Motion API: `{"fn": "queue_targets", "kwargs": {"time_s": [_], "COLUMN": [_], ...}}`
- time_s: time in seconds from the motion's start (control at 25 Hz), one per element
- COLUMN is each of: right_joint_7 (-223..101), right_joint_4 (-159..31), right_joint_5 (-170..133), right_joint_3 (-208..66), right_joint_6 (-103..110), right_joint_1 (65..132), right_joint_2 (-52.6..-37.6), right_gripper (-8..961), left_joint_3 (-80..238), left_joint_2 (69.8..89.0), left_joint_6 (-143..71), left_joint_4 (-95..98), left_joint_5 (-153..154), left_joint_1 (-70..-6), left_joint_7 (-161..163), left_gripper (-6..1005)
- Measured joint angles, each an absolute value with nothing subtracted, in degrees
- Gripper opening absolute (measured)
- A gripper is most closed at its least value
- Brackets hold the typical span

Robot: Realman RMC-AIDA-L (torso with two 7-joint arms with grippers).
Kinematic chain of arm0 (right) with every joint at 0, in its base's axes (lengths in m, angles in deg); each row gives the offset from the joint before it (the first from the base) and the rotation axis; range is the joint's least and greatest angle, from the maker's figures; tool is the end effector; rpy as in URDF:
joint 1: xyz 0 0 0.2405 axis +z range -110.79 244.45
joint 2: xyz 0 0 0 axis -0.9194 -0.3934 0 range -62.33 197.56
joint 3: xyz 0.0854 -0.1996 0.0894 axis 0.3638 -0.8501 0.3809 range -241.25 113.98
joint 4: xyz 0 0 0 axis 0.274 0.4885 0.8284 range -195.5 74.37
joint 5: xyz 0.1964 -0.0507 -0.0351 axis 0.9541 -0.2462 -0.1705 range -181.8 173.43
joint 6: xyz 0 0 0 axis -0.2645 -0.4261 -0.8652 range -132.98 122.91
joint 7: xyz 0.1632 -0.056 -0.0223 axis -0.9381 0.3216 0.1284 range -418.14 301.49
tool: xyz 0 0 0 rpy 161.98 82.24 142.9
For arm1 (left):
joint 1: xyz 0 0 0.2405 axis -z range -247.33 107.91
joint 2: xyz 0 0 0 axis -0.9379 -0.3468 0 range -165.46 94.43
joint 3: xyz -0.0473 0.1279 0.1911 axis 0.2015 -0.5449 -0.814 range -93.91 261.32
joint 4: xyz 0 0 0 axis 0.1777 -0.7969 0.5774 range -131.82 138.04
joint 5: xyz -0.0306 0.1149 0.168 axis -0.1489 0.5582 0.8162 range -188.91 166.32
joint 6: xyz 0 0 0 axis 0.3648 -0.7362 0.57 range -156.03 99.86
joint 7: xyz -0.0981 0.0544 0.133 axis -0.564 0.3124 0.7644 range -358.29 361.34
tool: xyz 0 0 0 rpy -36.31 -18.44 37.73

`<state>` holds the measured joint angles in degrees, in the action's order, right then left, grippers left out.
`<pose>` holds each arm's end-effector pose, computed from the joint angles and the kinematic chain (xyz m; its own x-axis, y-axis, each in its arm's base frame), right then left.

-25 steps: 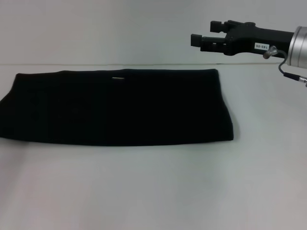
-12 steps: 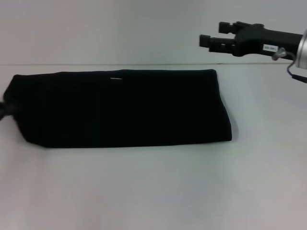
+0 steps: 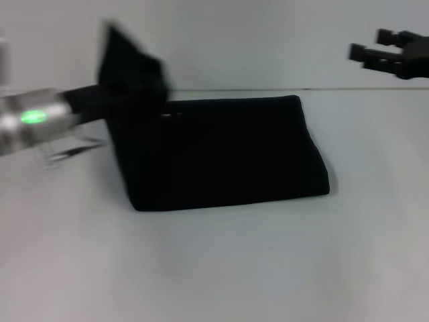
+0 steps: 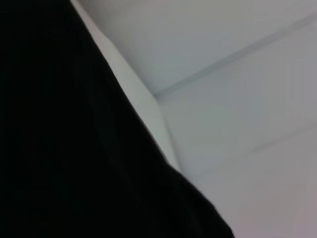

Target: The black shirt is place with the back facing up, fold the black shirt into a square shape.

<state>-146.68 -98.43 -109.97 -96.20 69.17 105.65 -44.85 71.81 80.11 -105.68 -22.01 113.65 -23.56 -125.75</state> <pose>0.2118 0.4272 0.0766 0.6963 -0.2538 -0.6714 -0.6188 -0.6862 -0.3823 -0.2053 0.4149 0.0134 -0.0053 0.7692 0.6390 0.9145 -0.2548 0.3142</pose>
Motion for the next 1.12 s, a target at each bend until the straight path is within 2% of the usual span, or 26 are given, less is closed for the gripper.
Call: {"fn": "queue_targets", "kwargs": {"time_s": [0.2, 0.28, 0.52, 0.68, 1.12], "right_joint_7": [-146.07, -146.0, -146.43, -147.68, -162.98], "right_joint_4": [-98.52, -98.53, -98.06, -97.44, -97.3], "right_joint_5": [-108.11, -108.1, -108.83, -110.84, -120.01], "right_joint_3": [-95.83, -95.65, -95.93, -96.13, -96.37], "right_joint_6": [70.66, 71.07, 71.37, 71.33, 70.62], "right_joint_1": [102.51, 101.78, 101.16, 101.63, 105.82], "right_joint_2": [-42.38, -41.54, -39.34, -38.83, -38.99], "right_gripper": [924, 924, 925, 924, 925], "left_joint_3": [71.7, 72.07, 79.74, 84.42, 83.15], "left_joint_2": [87.51, 88.78, 89.17, 89.2, 88.87], "left_joint_6": [-96.4, -90.8, -80.67, -81.16, -90.22], "left_joint_4": [-18.51, -14.02, 7.12, 11.74, 11.37], "left_joint_5": [112.95, 110.73, 100.71, 100.94, 105.46], "left_joint_1": [-16.08, -14.8, -15.65, -17.49, -17.82], "left_joint_7": [-120.07, -116.36, -93.44, -86.12, -82.53], "left_gripper": [45, 47, 56, 61, 550]}}
